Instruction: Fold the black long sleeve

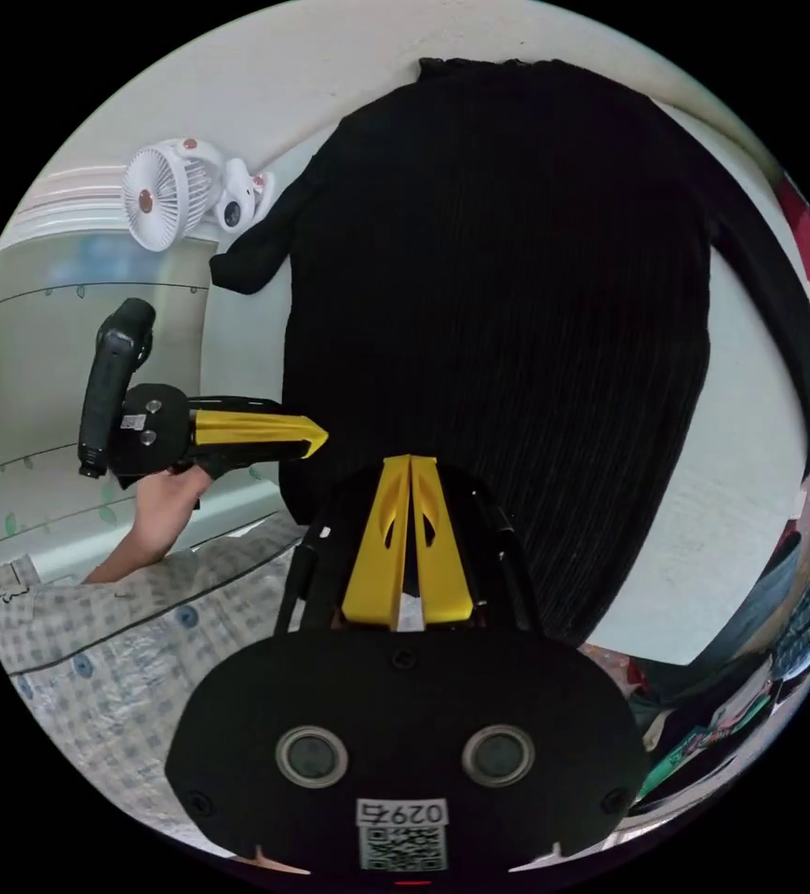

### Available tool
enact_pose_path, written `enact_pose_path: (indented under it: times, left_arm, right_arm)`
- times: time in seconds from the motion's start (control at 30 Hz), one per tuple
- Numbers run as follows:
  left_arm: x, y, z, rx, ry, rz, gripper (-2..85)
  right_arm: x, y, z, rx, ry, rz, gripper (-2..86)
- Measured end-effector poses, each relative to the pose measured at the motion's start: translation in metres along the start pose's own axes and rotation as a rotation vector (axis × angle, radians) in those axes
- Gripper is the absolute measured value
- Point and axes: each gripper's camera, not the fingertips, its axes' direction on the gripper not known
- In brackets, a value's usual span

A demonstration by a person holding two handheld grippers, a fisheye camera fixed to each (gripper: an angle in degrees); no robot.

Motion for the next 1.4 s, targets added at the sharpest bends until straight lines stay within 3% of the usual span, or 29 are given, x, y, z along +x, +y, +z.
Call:
enact_pose_path:
  times: [0.3,0.53,0.9,1.2,1.33,1.4]
  left_arm:
    - [0.04,-0.015,0.007,-0.01,-0.122,0.152,-1.0]
    - [0.042,-0.01,0.01,0.067,-0.096,0.056,-1.0]
    - [0.053,-0.022,0.017,0.046,-0.148,0.055,-1.0]
    - [0.02,-0.034,0.02,-0.012,0.034,-0.005,-1.0]
    - [0.007,-0.04,-0.008,0.122,0.159,-0.046,-1.0]
    - [0.005,-0.051,-0.009,0.108,0.149,-0.046,-1.0]
  right_arm:
    - [-0.001,0.027,0.007,0.03,0.01,0.016,-0.6]
    - [0.003,0.053,-0.002,0.017,0.045,-0.001,-0.6]
    - [0.025,0.112,-0.033,0.055,0.112,-0.027,-0.5]
    - [0.092,0.185,-0.092,0.136,-0.001,0.084,-0.5]
    - [0.139,0.228,-0.139,0.223,-0.008,0.13,-0.5]
    - [0.165,0.243,-0.153,0.238,-0.044,0.17,-0.5]
